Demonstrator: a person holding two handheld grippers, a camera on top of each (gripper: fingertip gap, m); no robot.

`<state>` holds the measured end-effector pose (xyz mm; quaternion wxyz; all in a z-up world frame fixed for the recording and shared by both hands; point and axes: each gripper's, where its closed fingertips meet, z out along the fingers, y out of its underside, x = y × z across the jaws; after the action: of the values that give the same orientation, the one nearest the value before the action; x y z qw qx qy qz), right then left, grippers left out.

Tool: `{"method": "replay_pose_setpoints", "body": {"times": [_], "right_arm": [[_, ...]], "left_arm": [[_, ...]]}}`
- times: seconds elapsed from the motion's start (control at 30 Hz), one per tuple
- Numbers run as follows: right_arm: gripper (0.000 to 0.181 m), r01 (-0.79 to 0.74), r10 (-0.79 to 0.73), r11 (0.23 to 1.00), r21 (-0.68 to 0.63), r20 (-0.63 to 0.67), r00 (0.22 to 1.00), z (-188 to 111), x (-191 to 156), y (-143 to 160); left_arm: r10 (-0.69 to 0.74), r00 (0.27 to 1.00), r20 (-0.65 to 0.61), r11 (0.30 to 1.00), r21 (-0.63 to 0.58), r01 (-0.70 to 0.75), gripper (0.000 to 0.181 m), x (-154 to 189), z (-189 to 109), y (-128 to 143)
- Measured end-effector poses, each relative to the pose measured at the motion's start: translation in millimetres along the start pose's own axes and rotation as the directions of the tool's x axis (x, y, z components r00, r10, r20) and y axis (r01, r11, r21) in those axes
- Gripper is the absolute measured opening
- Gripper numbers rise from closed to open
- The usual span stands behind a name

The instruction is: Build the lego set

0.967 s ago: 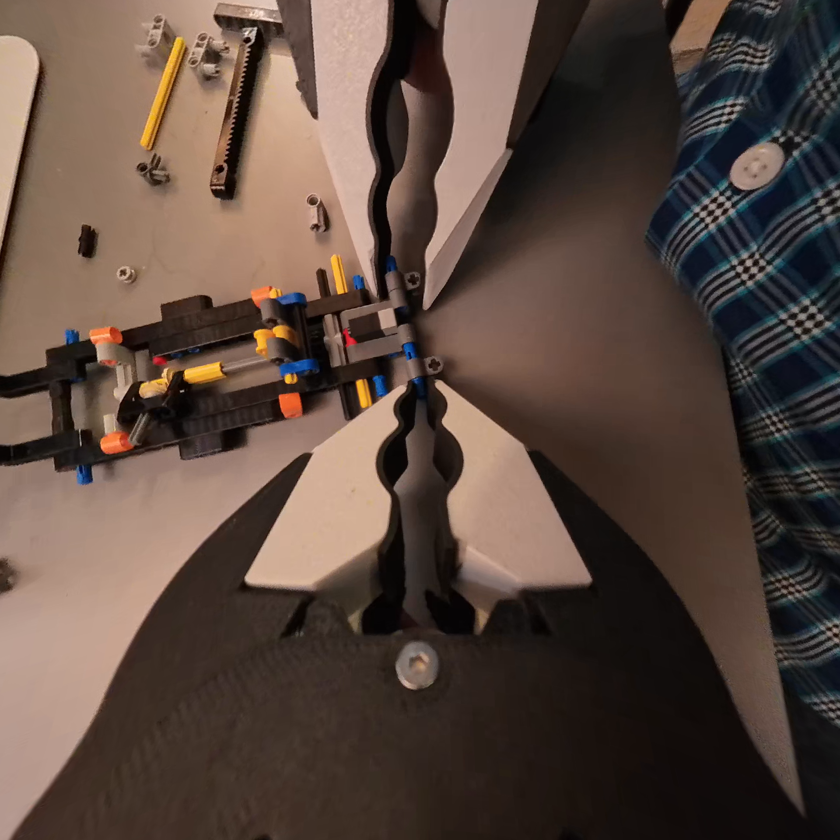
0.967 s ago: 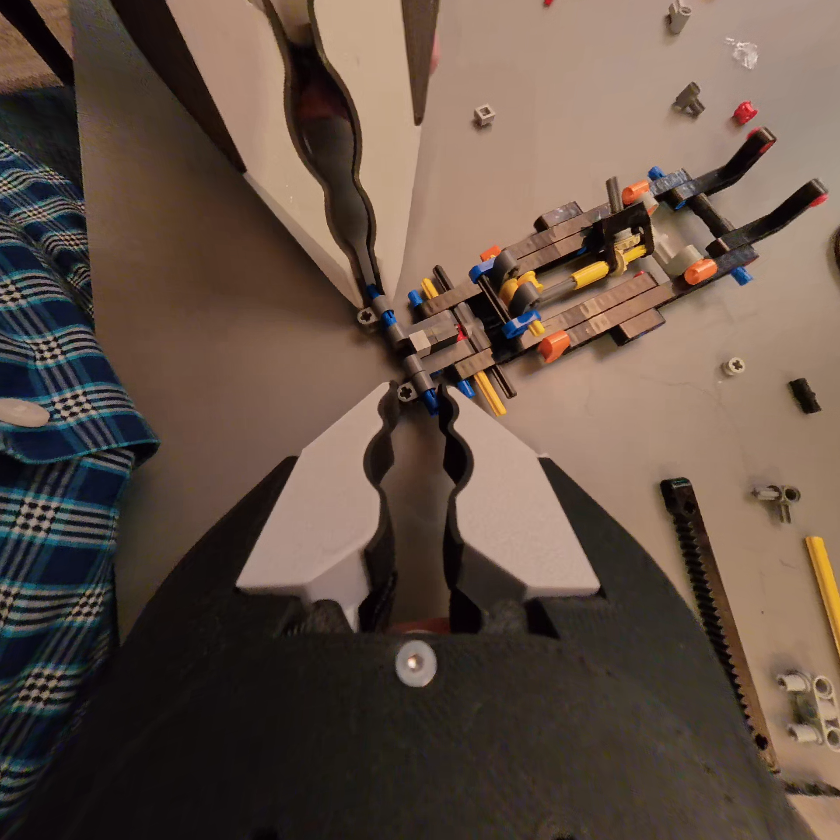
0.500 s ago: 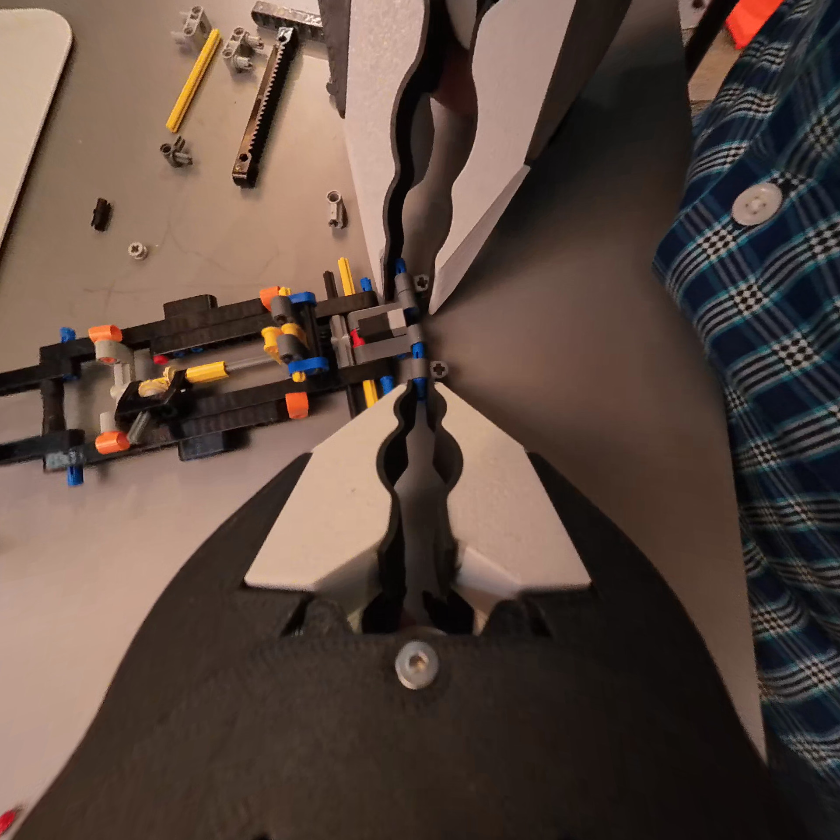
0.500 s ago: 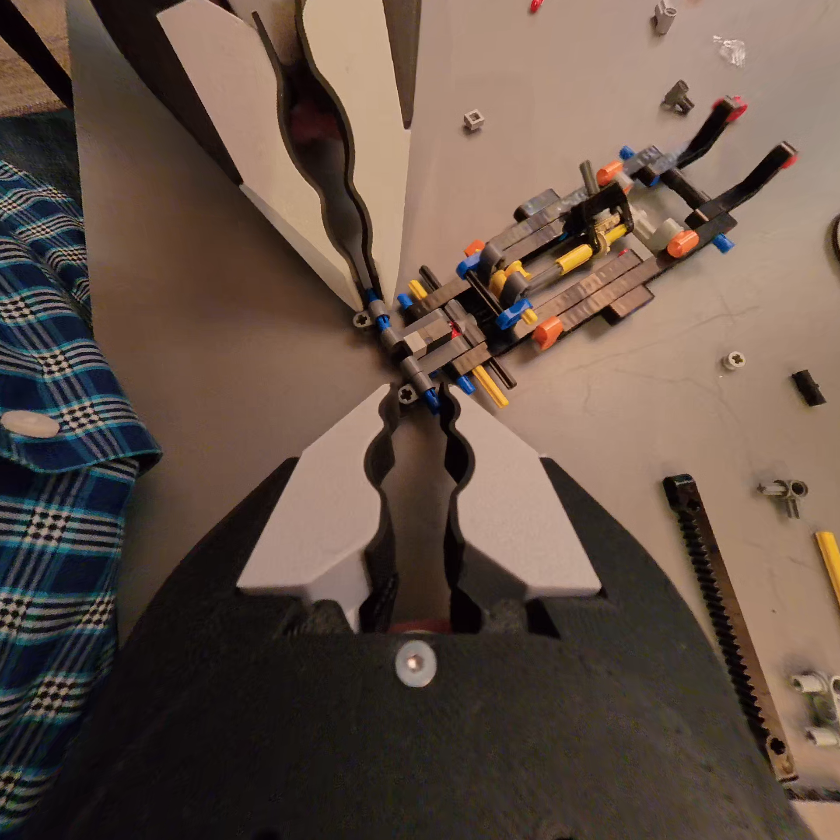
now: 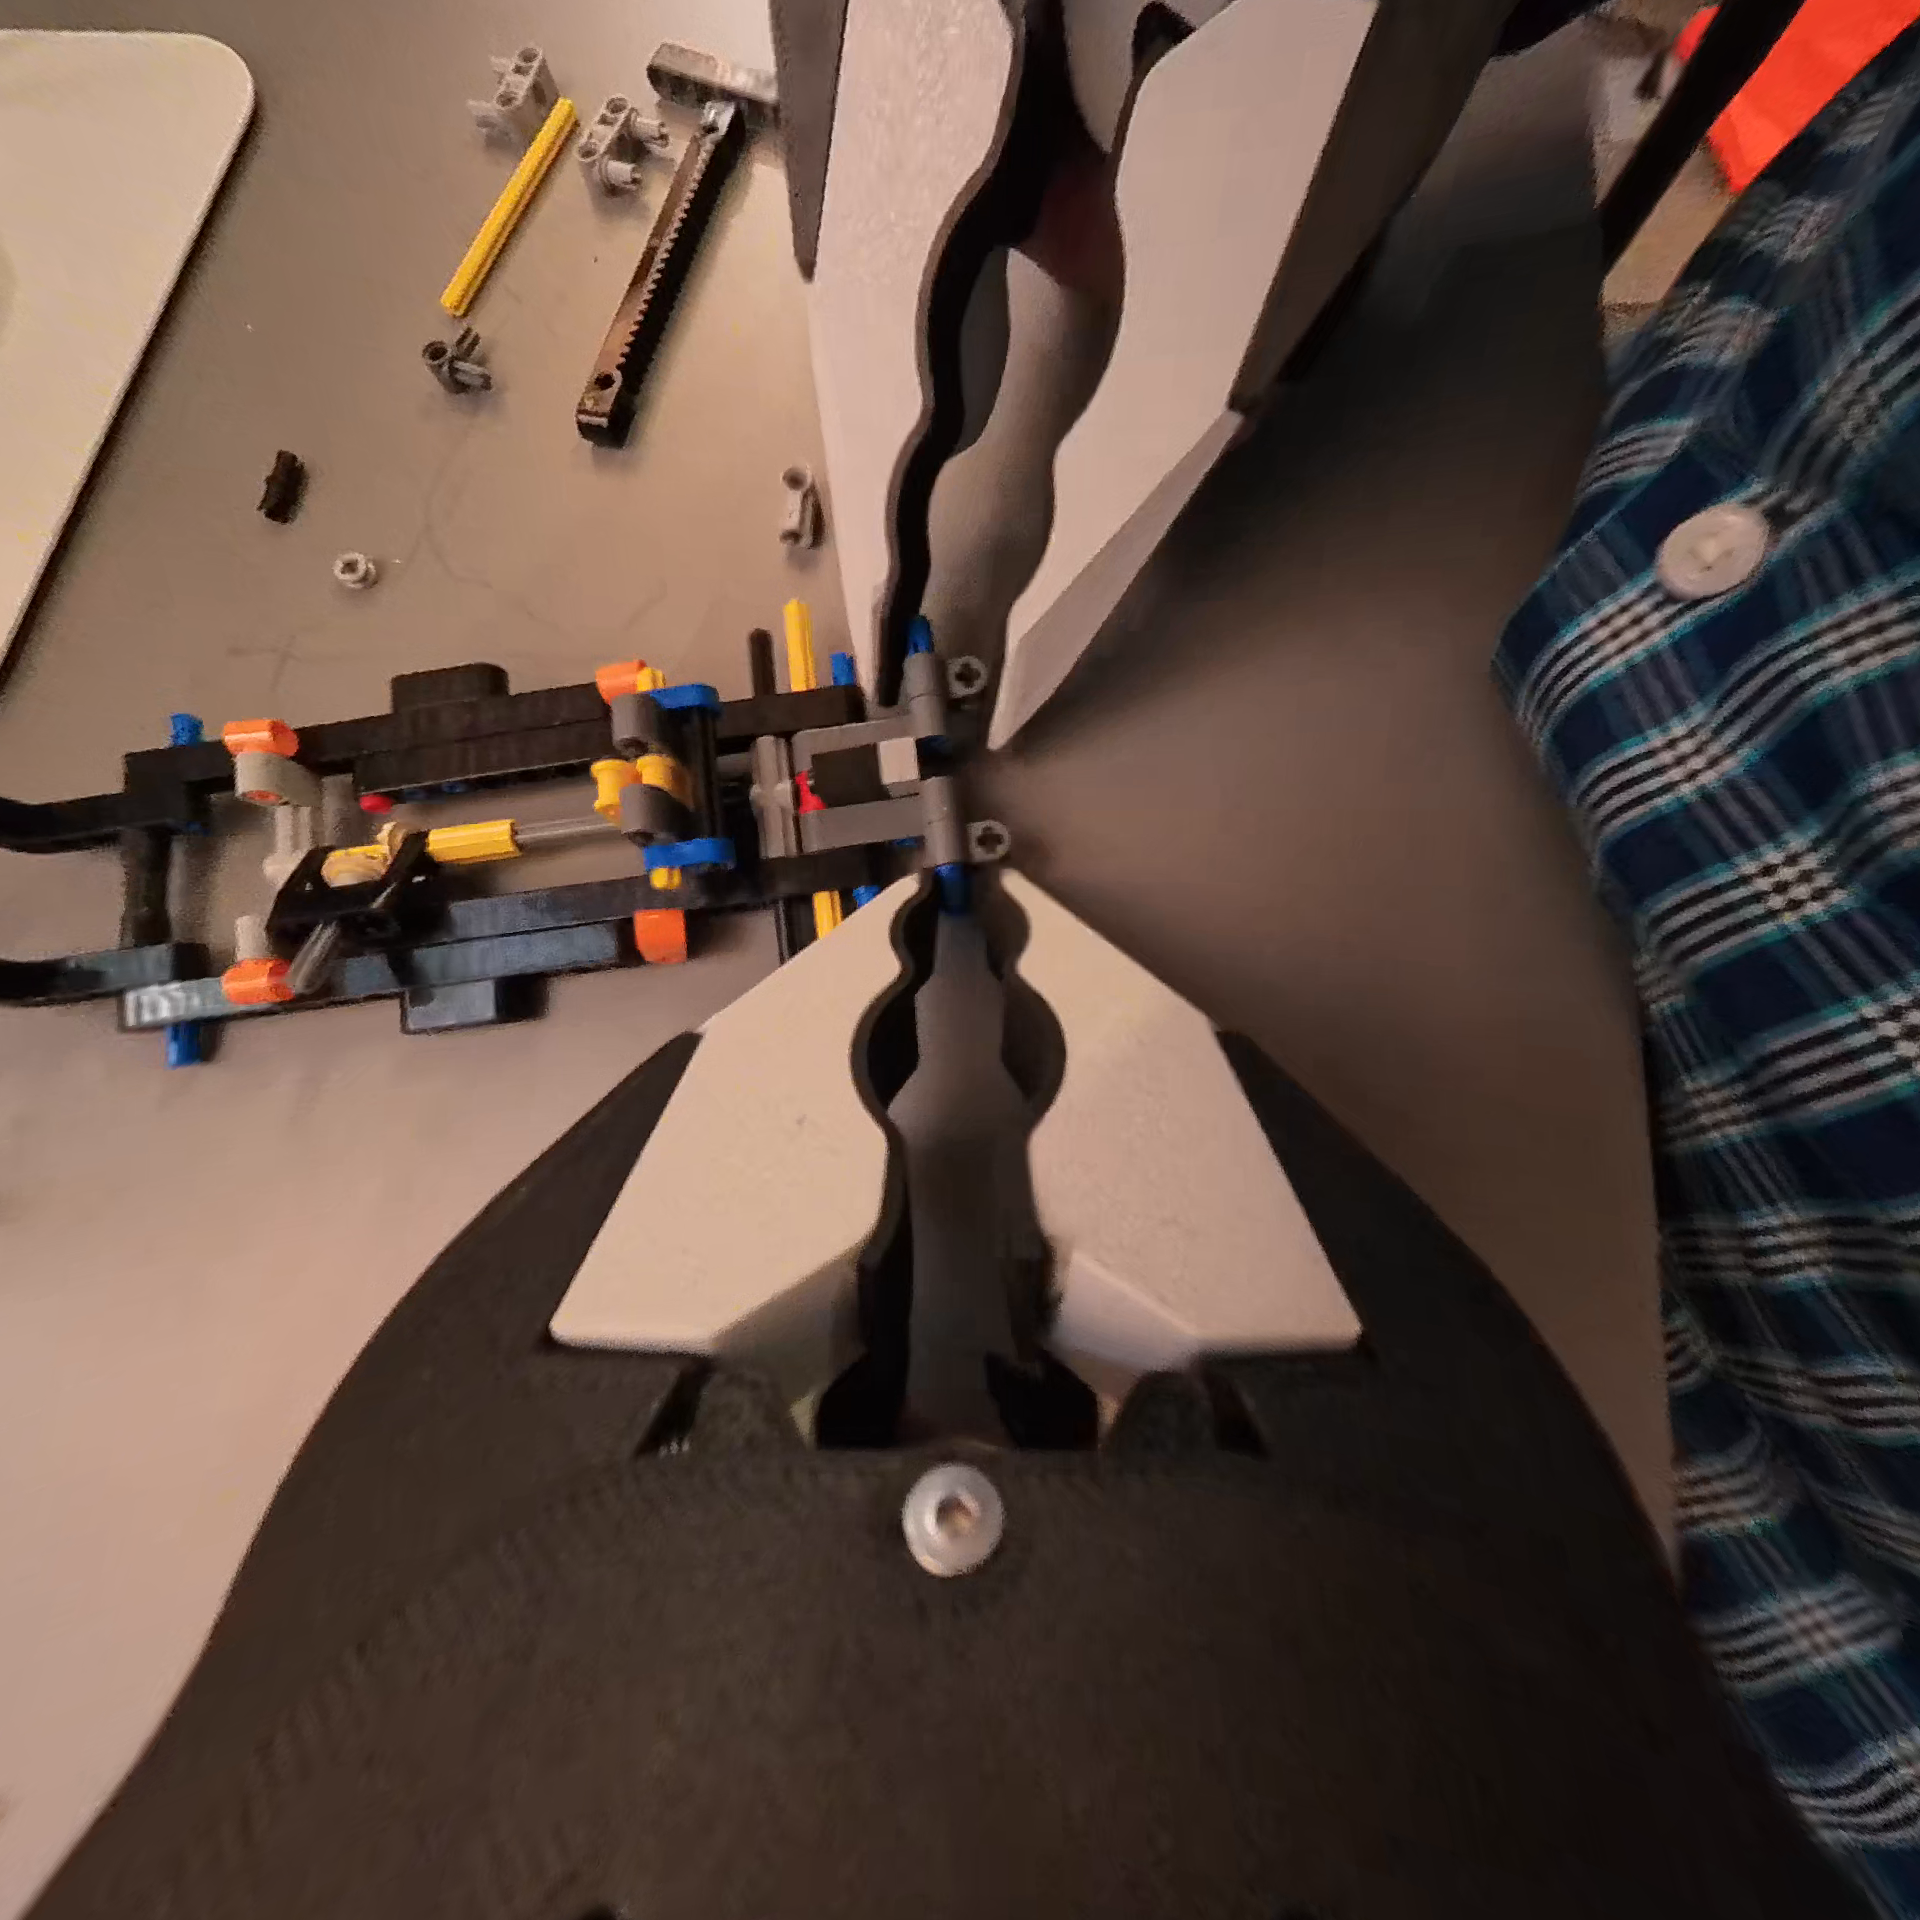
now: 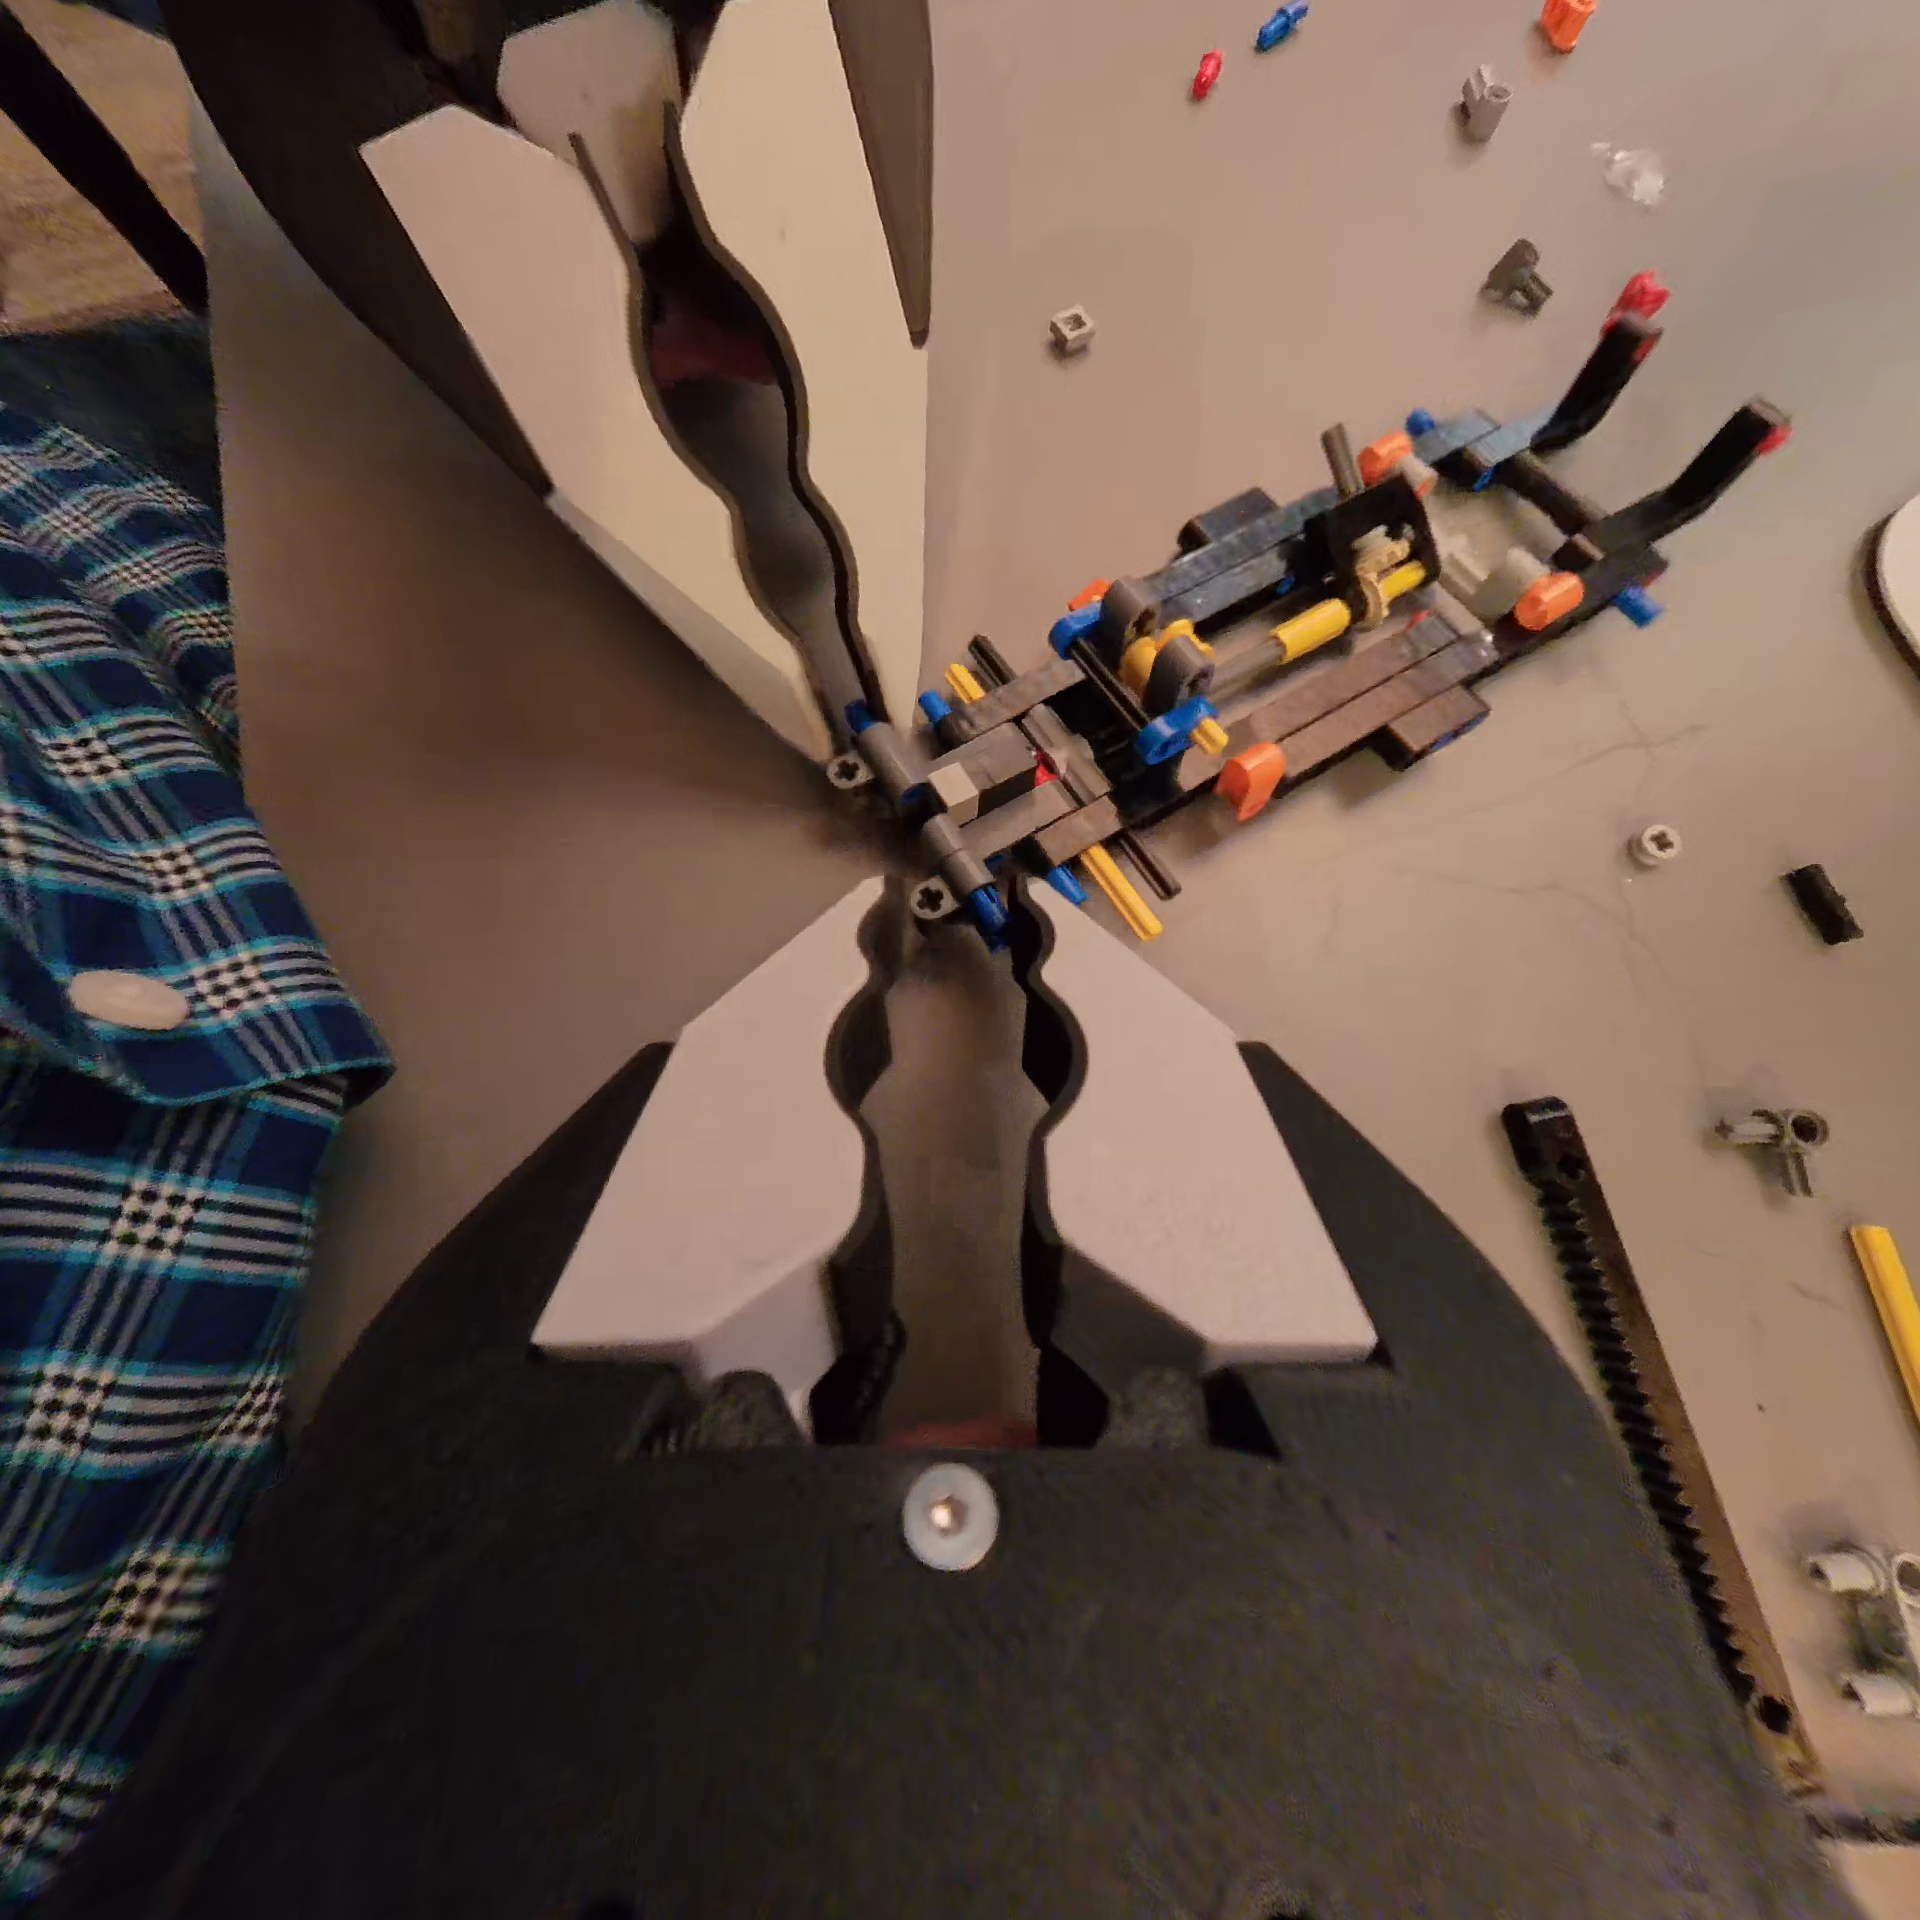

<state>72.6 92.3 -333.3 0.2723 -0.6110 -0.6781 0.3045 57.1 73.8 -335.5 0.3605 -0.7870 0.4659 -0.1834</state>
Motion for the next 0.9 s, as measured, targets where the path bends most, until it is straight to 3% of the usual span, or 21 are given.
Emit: {"method": "replay_pose_setpoints", "body": {"times": [0.03, 0.3, 0.47, 0.6, 0.73, 0.9], "right_arm": [[0.020, -0.002, 0.002, 1.000, 0.008, 0.001, 1.000, -2.9, 0.5, -2.1], [0.025, -0.002, 0.002, 1.000, 0.015, -0.001, 1.000, -21.8, 0.9, -1.3], [0.026, -0.015, 0.016, 1.000, -0.010, 0.068, 0.998, -22.2, -6.7, 4.7], [0.028, 0.004, -0.005, 1.000, 0.029, 0.011, 1.000, -41.5, 3.7, -3.0], [0.032, 0.003, 0.000, 0.999, 0.052, -0.043, 0.999, -59.5, 12.1, -2.0], [0.036, 0.017, -0.007, 0.997, 0.078, -0.127, 0.992, -77.4, 21.9, -5.8]], "left_arm": [[-0.013, 1.000, -0.003, 1.000, 0.014, 0.013, 0.013, 2.5, -1.6, -2.6], [-0.106, 0.991, 0.080, 0.994, 0.036, 0.104, 0.020, -2.3, -19.8, -4.2], [-0.119, 0.985, 0.125, 0.993, 0.034, 0.116, 0.020, -1.2, -19.8, -4.9], [-0.128, 0.962, 0.241, 0.992, 0.039, 0.122, 0.026, -22.4, -37.5, -4.8], [-0.224, 0.932, 0.285, 0.974, 0.108, 0.201, 0.034, -39.8, -56.4, -8.8], [-0.293, 0.900, 0.324, 0.956, 0.112, 0.271, 0.048, -45.5, -53.1, -3.4]]}}
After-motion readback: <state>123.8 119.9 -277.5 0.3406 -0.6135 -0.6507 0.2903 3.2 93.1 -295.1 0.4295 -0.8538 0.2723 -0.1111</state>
